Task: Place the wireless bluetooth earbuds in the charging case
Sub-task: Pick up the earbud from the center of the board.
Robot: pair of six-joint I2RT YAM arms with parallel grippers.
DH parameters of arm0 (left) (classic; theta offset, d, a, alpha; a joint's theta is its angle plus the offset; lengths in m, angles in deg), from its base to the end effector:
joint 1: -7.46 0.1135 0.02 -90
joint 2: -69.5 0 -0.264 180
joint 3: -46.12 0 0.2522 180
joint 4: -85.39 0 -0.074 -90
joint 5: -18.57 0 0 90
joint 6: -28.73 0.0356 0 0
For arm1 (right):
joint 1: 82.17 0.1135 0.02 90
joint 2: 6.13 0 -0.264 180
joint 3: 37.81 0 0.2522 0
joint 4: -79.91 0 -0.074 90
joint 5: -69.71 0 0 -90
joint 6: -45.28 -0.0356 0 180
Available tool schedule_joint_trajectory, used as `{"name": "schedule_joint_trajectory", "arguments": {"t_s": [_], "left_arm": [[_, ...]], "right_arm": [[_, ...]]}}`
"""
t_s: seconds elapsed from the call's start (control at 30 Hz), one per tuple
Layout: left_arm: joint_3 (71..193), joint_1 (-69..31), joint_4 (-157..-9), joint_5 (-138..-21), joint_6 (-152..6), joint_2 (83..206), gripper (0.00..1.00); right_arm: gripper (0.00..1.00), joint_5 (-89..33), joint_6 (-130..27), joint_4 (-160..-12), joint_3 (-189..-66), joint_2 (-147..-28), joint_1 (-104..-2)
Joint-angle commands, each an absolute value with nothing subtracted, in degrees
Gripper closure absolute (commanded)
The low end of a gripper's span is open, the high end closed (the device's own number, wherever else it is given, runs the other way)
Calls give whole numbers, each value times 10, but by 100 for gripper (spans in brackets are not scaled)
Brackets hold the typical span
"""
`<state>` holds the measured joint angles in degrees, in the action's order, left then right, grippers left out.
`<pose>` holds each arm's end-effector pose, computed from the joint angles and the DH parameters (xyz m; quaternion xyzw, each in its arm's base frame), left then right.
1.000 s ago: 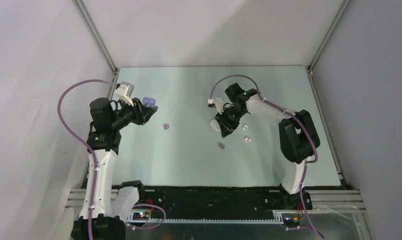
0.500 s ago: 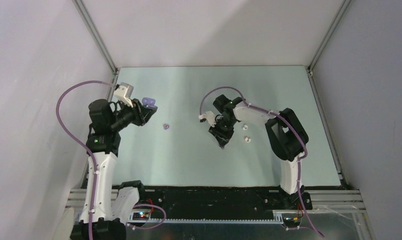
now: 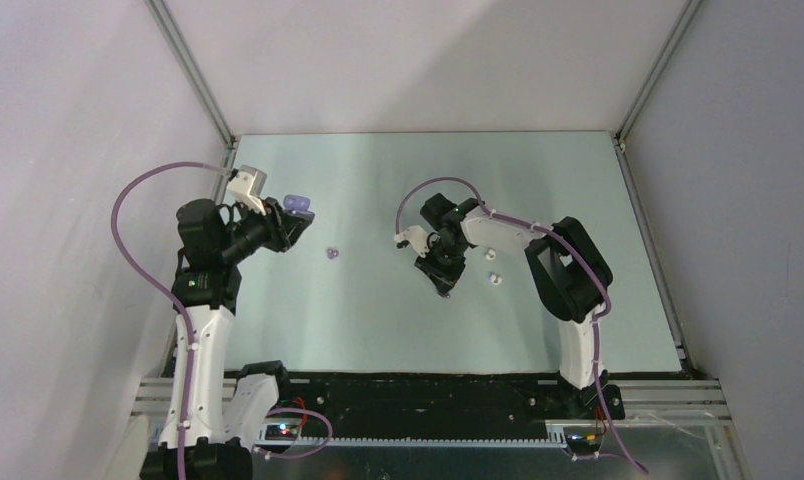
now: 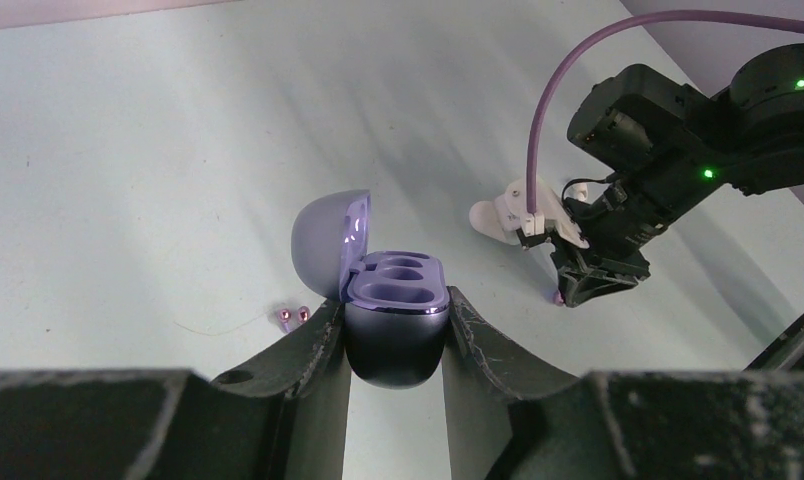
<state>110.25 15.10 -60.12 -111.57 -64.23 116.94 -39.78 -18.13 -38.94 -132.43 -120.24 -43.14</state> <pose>0.1808 0.0011 0.3494 0.1312 0.7744 -0.2544 0.5643 0.2901 0.2505 0.1642 -0.5439 0.8181 0.1764 0.0617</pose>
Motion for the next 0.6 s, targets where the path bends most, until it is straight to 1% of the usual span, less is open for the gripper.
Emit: {"name": "schedule_joint_trajectory", "arguments": {"t_s": [0.0, 0.1, 0.2, 0.4, 0.57], "left_arm": [[1103, 148, -618, -1112, -635, 1160, 100], [1103, 148, -615, -1113, -633, 1161, 100], [1102, 148, -616, -1113, -633, 1162, 100], [1104, 148, -616, -1112, -632, 1166, 100], [1111, 148, -611, -1109, -628, 1167, 100]], "right_arm": [[72, -438, -186, -365, -1333, -1178, -430], [72, -469, -176, -352, -1334, -1159, -437], [72, -473, -166, -349, -1335, -1157, -455], [74, -452, -152, -360, -1347, -1187, -479], [76, -428, -149, -379, -1343, -1199, -471]]}}
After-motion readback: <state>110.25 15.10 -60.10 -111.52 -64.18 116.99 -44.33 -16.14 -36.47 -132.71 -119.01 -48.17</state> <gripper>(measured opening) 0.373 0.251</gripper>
